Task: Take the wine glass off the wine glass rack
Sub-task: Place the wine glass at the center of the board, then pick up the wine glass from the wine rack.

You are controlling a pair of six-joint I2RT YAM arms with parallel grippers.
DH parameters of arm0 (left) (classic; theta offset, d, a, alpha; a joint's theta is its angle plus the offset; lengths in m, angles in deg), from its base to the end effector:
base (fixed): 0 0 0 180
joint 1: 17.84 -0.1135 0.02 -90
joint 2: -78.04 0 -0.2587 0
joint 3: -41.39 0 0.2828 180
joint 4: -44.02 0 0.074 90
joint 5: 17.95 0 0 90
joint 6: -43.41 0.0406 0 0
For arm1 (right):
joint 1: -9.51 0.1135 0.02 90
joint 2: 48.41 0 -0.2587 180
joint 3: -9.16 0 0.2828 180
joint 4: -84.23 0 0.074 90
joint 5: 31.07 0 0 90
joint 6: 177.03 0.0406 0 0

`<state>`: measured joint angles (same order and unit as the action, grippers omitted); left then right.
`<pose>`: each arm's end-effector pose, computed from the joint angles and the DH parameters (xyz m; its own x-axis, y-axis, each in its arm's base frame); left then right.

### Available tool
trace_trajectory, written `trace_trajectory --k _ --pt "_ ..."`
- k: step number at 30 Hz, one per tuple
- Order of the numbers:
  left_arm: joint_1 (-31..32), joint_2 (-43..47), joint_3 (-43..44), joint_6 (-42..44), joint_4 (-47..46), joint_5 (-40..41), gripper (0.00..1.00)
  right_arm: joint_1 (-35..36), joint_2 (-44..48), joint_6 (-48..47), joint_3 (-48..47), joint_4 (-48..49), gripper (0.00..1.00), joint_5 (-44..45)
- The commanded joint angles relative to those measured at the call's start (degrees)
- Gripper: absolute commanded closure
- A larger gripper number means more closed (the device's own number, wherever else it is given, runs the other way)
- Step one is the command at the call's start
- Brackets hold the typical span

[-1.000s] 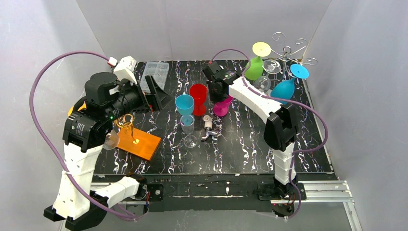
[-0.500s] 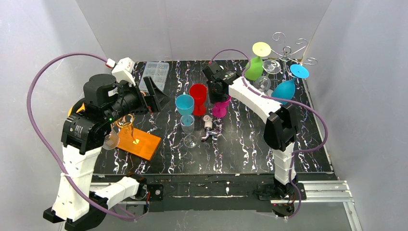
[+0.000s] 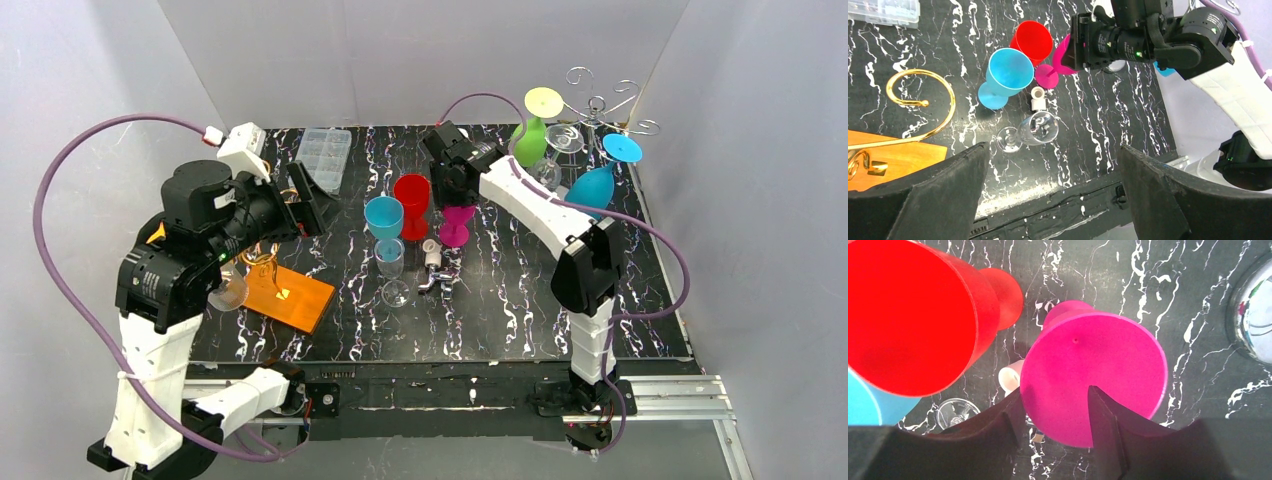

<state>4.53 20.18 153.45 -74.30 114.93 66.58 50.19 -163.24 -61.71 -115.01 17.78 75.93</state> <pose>0.1441 -0.0635 0.5290 -0.4508 -0.3150 -0.8352 0.2865 0.8351 -0.4696 0.3634 0.2967 0.2994 -0.7907 -0.1404 -0.5959 -0.1823 0.9832 0.0103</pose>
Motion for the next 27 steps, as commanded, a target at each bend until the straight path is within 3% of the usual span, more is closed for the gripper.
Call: trace_trajectory --k 1,5,15,27 --pt "0.2 1.2 2.7 0.6 2.2 3.2 0.02 0.4 5.9 -0.4 -1.7 -1.1 0.42 2.4" --pt "0.3 1.8 3.2 0.0 3.8 4.7 0.02 0.4 8.5 -0.9 -1.0 -0.9 0.36 1.9" --pt "0.3 5.8 7.4 -3.6 14.3 24.5 0.02 0.4 18.3 -3.1 3.8 1.7 0.02 -0.5" --pt "0.2 3.7 18.2 -6.2 32.4 45.9 0.02 0.4 23.7 -5.9 5.8 4.6 0.02 -4.5"
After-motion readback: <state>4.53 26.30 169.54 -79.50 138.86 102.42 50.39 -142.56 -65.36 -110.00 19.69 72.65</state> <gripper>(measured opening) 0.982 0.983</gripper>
